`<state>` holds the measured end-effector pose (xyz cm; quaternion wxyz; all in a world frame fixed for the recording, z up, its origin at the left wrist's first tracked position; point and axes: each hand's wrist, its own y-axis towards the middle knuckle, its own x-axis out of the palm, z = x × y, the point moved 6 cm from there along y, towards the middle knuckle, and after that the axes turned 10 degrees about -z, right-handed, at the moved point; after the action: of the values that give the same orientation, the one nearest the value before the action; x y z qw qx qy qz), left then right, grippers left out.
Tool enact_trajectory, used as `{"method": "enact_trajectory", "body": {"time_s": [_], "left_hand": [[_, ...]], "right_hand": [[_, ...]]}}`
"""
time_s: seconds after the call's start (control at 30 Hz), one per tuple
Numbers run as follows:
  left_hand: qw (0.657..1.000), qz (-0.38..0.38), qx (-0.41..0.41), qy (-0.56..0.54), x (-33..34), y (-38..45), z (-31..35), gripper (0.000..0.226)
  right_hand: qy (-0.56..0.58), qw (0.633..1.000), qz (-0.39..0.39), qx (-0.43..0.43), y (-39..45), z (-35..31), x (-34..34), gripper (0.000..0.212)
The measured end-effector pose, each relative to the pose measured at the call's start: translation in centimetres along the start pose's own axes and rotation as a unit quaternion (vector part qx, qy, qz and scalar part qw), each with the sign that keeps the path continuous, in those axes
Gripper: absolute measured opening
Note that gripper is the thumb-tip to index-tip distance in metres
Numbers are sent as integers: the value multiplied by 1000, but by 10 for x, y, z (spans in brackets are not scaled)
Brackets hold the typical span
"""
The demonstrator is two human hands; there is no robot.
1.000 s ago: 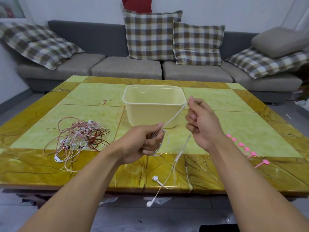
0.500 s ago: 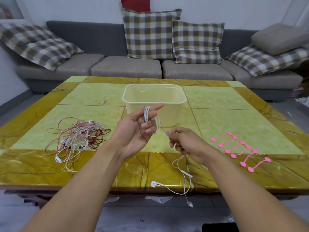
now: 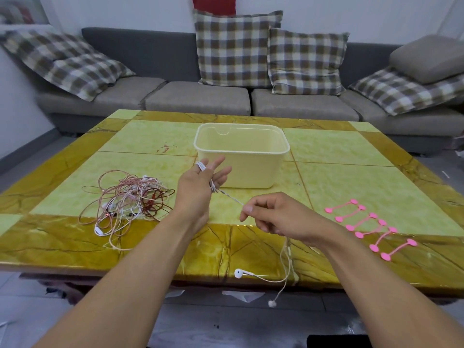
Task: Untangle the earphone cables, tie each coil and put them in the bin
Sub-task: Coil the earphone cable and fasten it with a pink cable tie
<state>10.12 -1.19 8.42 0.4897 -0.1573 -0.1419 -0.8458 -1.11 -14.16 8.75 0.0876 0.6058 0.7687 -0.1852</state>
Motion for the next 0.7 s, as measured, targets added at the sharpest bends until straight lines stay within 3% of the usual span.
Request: {"method": "enact_trajectory", "body": {"time_s": [0.13, 0.27, 0.37, 0.43, 0.57, 0.7], "left_hand": [[986, -56, -1, 157, 5, -3, -8, 48], [950, -135, -26, 279, 21, -11, -22, 44], [915, -200, -63, 344, 30, -18, -28, 26], [913, -235, -93, 320, 37, -25, -28, 29], [927, -246, -134, 251, 43, -30, -25, 63], [942, -251, -152, 162, 52, -31, -24, 47]], "right_hand": [[-39, 998, -2, -47, -5, -15, 2, 27], [-128, 990, -13, -59, -9, -27, 11, 26], [-74, 989, 68, -105, -12, -30, -2, 25], [-42, 982, 144, -115, -14, -23, -18, 25], [-43, 962, 252, -99, -12, 1, -37, 19], [12, 954, 288, -79, -8, 14, -45, 14]]}}
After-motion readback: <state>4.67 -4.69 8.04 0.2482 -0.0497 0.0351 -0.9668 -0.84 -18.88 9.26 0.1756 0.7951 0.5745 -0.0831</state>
